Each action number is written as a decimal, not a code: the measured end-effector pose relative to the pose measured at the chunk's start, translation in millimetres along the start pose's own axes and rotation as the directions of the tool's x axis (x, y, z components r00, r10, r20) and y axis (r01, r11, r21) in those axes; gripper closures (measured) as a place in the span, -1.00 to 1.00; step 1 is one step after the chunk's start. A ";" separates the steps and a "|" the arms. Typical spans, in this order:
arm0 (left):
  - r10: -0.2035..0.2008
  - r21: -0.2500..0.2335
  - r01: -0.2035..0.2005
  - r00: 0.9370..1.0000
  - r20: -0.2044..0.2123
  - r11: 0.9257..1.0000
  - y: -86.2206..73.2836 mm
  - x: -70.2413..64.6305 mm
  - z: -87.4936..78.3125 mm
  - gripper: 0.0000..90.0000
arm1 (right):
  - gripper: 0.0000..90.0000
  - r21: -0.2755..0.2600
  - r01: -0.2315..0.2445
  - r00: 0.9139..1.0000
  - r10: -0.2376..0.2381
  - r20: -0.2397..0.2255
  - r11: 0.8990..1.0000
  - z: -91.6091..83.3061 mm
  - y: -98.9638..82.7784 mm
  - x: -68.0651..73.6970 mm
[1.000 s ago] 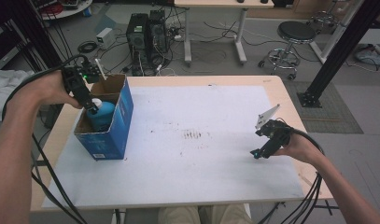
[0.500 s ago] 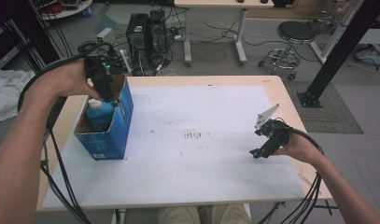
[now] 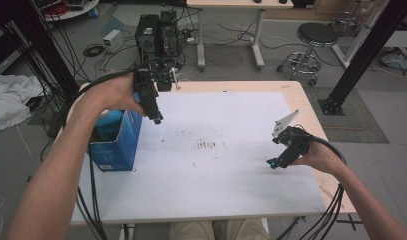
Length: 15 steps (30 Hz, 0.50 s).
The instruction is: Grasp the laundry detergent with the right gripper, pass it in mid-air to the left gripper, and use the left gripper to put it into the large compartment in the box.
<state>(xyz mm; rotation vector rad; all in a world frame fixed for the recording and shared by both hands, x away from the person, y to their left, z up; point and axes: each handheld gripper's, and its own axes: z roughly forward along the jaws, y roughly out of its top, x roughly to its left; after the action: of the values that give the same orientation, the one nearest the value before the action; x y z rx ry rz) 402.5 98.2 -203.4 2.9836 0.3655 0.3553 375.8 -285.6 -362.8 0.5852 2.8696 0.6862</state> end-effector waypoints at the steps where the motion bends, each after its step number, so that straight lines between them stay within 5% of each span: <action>1: 0.003 0.000 -0.003 1.000 0.007 1.000 3.3 -2.1 4.1 -0.50 | -0.71 0.002 0.000 1.000 0.000 0.001 1.000 0.0 0.5 0.4; 15: 0.069 0.003 -0.069 0.993 0.094 0.998 34.3 -27.8 63.5 -0.62 | -0.71 -0.001 0.014 1.000 -0.014 0.018 1.000 -9.2 10.8 1.2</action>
<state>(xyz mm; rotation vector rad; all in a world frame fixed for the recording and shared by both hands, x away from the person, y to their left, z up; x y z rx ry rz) 399.5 52.8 -265.9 3.0116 0.2548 0.2189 376.3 -280.0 -349.7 0.5682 2.8540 0.6772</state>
